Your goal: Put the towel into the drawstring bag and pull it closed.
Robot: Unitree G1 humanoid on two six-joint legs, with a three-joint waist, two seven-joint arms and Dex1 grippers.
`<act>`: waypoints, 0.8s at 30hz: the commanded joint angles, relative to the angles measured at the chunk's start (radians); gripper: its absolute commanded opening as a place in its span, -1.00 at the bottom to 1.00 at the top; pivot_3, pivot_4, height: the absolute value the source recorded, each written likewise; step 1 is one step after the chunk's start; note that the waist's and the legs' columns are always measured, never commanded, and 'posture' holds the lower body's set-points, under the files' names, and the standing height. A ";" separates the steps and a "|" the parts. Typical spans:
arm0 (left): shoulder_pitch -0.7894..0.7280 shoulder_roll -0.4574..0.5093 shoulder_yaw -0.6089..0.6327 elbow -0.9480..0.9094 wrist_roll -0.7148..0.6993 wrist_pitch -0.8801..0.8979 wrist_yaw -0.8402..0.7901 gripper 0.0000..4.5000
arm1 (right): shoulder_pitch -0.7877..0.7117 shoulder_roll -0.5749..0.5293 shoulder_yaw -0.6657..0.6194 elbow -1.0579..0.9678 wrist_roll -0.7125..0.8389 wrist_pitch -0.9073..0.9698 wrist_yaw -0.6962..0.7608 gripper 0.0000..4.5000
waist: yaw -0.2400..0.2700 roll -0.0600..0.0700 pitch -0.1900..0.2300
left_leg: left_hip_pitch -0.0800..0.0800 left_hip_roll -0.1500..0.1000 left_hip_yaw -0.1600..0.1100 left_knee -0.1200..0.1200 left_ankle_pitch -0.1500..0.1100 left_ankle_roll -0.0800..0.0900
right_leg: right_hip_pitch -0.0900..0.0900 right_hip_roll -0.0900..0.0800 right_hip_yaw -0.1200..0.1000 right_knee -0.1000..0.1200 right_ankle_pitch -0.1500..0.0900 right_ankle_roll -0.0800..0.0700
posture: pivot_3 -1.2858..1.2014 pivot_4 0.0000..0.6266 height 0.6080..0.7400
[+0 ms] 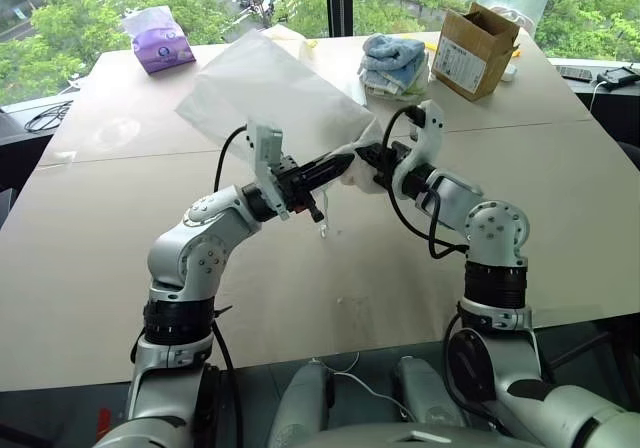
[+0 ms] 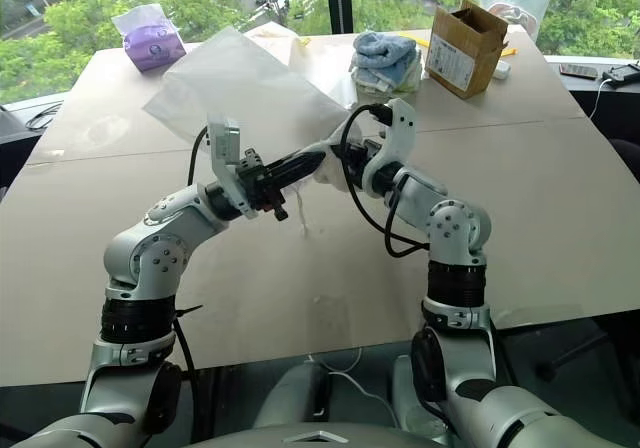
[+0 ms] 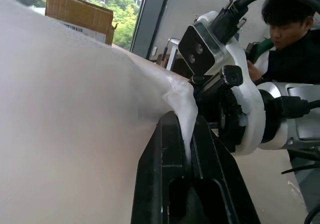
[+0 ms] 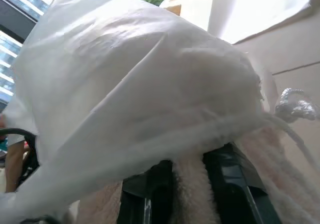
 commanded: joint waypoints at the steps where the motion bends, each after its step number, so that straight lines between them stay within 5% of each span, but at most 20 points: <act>1: -0.008 0.004 0.038 -0.012 -0.052 0.023 0.009 -1.00 | 0.030 0.092 0.065 -0.069 0.078 -0.013 0.065 -0.97 | 0.001 0.000 0.000 | 0.000 0.000 0.000 0.000 0.000 0.000 | 0.000 0.000 0.000 0.000 0.000 0.000 | 0.03 -0.52 1.00; 3: -0.009 0.010 0.039 -0.008 -0.060 0.031 0.004 -1.00 | 0.032 0.086 0.073 -0.049 0.060 -0.031 0.045 -0.97 | 0.002 0.000 0.000 | 0.000 0.000 0.000 0.000 0.000 0.000 | 0.000 0.000 0.000 0.000 0.000 0.000 | 0.03 -0.52 1.00; 6: -0.009 0.018 0.029 -0.006 -0.061 0.041 -0.009 -1.00 | 0.073 -0.123 0.338 -0.138 -0.067 -0.036 0.238 -0.97 | 0.003 0.000 0.000 | 0.000 0.000 0.000 0.001 0.000 0.000 | 0.000 0.000 0.000 0.000 0.000 0.000 | 0.03 -0.52 1.00; 9: -0.012 0.019 0.027 -0.005 -0.073 0.053 -0.019 -1.00 | 0.060 -0.095 0.278 -0.002 -0.177 -0.129 0.113 -0.97 | -0.001 0.000 0.000 | 0.000 -0.001 0.000 0.001 0.000 0.000 | 0.000 0.001 0.000 0.000 0.000 0.000 | 0.03 -0.52 1.00; 19: 0.006 0.052 0.019 -0.041 -0.109 0.105 -0.049 -1.00 | 0.068 -0.035 0.234 0.033 -0.225 -0.277 0.162 -0.97 | 0.005 -0.001 0.000 | 0.001 0.000 0.000 0.001 0.000 0.000 | 0.000 0.001 0.000 0.002 0.000 0.000 | 0.03 -0.52 1.00; 22: 0.008 0.059 0.021 -0.039 -0.114 0.110 -0.049 -1.00 | 0.027 0.049 0.093 0.131 -0.242 -0.334 -0.037 -0.97 | 0.003 -0.001 0.000 | 0.001 0.000 0.000 0.001 0.000 0.000 | 0.000 0.001 0.000 0.002 0.000 0.000 | 0.03 -0.52 1.00; 24: 0.008 0.059 0.021 -0.040 -0.116 0.112 -0.045 -1.00 | 0.056 0.038 0.158 0.056 -0.175 -0.276 0.079 -0.97 | 0.008 0.000 0.000 | 0.001 0.000 -0.001 0.001 0.000 0.000 | 0.000 0.000 0.000 0.003 0.000 0.000 | 0.03 -0.52 1.00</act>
